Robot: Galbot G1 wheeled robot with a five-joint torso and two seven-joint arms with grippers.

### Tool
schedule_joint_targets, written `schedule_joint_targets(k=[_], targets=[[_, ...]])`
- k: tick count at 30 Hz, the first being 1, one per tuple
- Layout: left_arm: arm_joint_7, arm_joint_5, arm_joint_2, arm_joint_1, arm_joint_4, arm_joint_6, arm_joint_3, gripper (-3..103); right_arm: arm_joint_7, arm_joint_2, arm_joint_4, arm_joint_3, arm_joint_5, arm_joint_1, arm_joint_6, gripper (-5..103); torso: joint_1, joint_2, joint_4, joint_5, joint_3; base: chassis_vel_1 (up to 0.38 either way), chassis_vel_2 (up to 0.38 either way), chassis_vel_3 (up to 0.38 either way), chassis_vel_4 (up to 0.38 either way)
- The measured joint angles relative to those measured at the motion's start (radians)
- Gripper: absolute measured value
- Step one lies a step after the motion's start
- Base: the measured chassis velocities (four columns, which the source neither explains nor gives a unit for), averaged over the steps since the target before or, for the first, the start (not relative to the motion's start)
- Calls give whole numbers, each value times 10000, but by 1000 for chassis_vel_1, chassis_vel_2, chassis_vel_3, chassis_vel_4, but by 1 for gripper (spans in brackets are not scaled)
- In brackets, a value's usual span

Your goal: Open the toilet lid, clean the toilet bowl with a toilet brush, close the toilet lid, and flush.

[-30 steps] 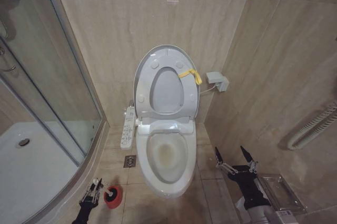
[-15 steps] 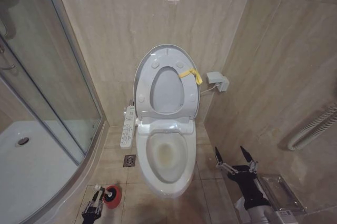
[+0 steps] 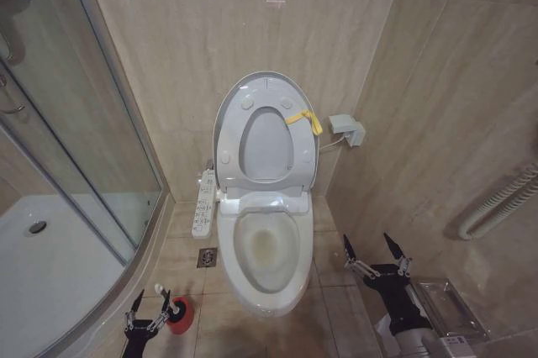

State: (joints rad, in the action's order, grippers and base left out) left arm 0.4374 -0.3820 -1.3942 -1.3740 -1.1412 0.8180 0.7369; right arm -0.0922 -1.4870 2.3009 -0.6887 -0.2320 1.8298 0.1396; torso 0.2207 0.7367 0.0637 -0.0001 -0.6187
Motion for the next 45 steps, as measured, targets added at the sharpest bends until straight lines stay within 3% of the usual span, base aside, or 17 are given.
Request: schedule_joint_targets(k=[2,3,5,6,7,8,9,12,14,17,18,20,22,30,39,45], targets=[[-825,103,-247,-484,-1262,-7,-14,88,0,0,-1,1,0,0,0,100,0,0,4,-1,1,0,0,0,0],[-825,103,-247,-484,-1262,-7,-14,88,0,0,-1,1,0,0,0,100,0,0,4,-1,1,0,0,0,0],[-2432,513,-503,-1377,-3231,-52,-194,88,1,0,-1,0,0,0,0,100,0,0,3,4,0,0,0,0,0],[-2432,513,-503,-1377,-3231,-52,-194,88,1,0,-1,0,0,0,0,100,0,0,3,4,0,0,0,0,0],[-3384,1039,-658,-2259,-4838,-421,-382,100,1,2,-1,-1,0,0,-1,100,0,1,1,1,1,0,0,0,0],[-3744,1211,-707,-2820,-5909,-796,-514,100,1,3,-2,0,0,0,-2,100,-1,1,-2,1,1,0,0,0,0],[-3744,1211,-707,-2820,-5909,-796,-514,100,1,3,-2,0,0,0,-2,100,-1,1,-2,1,1,0,0,0,0],[-4496,1674,-711,-3892,-8134,-1728,-891,100,0,1,-1,0,0,1,-1,100,-2,2,1,2,1,0,0,0,0],[-4591,1778,-709,-4045,-8443,-1883,-943,100,1,0,-2,0,0,-1,-1,100,-1,2,2,4,2,0,0,0,0],[-5432,2676,-788,-4879,-10255,-3183,-1420,100,0,0,-1,0,0,0,-1,100,-2,2,3,3,1,0,0,0,0],[-5432,2676,-788,-4879,-10255,-3183,-1420,100,0,0,-1,0,0,0,-1,100,-2,2,3,3,1,0,0,0,0],[-6465,3322,-844,-5533,-11627,-4850,-2109,100,2,0,-2,0,0,-1,-1,100,-1,2,4,3,1,0,0,0,0],[-6890,3888,-850,-5864,-12136,-5442,-2391,100,1,1,-1,0,0,0,-1,100,-2,3,1,6,1,0,0,0,0],[-7550,4745,-779,-6166,-12291,-5491,-2400,100,1,0,-1,0,0,0,-1,100,-1,2,2,0,1,0,0,0,0],[-7720,5477,-810,-6697,-12903,-5182,-2531,100,1,0,-2,0,0,0,-1,100,-1,1,2,1,0,0,0,0,0],[-7729,5543,-798,-6833,-13121,-4973,-2602,100,0,0,-1,0,0,0,-1,100,-1,1,2,1,0,0,0,0,0]])
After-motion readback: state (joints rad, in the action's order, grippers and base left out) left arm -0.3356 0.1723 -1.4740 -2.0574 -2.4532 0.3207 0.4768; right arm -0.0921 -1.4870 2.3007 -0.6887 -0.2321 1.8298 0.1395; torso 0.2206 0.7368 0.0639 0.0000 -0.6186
